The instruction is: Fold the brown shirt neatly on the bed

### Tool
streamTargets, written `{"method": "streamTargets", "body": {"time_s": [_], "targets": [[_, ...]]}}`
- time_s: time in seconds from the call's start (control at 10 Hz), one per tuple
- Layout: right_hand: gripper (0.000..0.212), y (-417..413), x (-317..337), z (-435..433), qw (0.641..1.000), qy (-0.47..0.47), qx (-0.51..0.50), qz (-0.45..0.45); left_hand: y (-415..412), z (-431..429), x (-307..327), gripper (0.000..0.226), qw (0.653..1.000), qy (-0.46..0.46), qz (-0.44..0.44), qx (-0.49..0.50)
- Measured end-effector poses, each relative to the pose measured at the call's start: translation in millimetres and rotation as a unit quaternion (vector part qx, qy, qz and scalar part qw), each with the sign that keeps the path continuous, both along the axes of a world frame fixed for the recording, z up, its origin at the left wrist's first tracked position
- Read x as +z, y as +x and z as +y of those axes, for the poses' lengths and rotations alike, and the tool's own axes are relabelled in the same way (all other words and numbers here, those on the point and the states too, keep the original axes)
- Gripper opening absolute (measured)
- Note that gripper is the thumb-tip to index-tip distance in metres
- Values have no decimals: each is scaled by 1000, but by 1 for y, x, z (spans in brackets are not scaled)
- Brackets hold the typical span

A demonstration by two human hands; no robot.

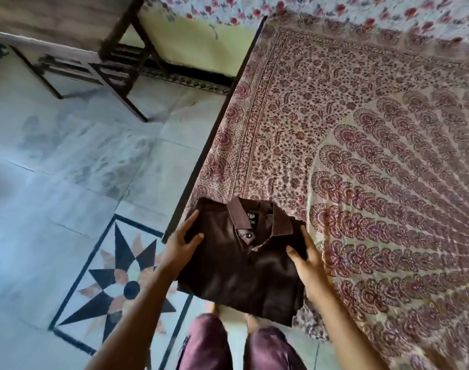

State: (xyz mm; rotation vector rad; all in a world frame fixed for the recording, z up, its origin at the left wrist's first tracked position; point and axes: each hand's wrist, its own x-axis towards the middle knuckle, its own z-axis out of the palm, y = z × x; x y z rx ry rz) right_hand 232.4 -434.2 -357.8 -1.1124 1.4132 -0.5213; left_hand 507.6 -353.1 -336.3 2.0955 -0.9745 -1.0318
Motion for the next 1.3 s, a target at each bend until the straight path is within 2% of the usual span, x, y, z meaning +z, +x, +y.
{"method": "streamTargets", "body": {"time_s": [0.2, 0.4, 0.5, 0.6, 0.7, 0.8, 0.9, 1.0, 1.1, 1.3], "targets": [[69, 40, -54, -30, 991, -89, 35, 95, 41, -53, -71, 68, 997, -15, -43, -63], [70, 71, -106, -55, 943, -211, 86, 241, 69, -84, -115, 82, 979, 18, -117, -166], [66, 79, -123, -57, 919, -255, 44, 296, 72, -87, -124, 80, 974, 40, -142, -171], [57, 90, -122, -46, 893, -254, -23, 369, 64, -80, -123, 68, 979, 13, -160, -123], [45, 95, -121, -15, 869, -213, -74, 440, 45, -57, -117, 53, 984, 18, -174, -22], [50, 95, -120, 19, 869, -152, -91, 462, 27, -35, -113, 48, 978, 84, -189, 19], [61, 94, -116, 30, 872, -144, -106, 456, 23, -31, -114, 45, 975, 90, -203, 9], [41, 93, -114, 26, 869, -173, -115, 449, 31, -35, -124, 44, 969, 94, -229, 15], [24, 95, -119, 31, 862, -169, -96, 469, 36, -31, -132, 44, 959, 110, -260, -19], [33, 95, -117, 36, 856, -145, -137, 477, 23, -26, -121, 49, 949, 149, -277, -27]]}}
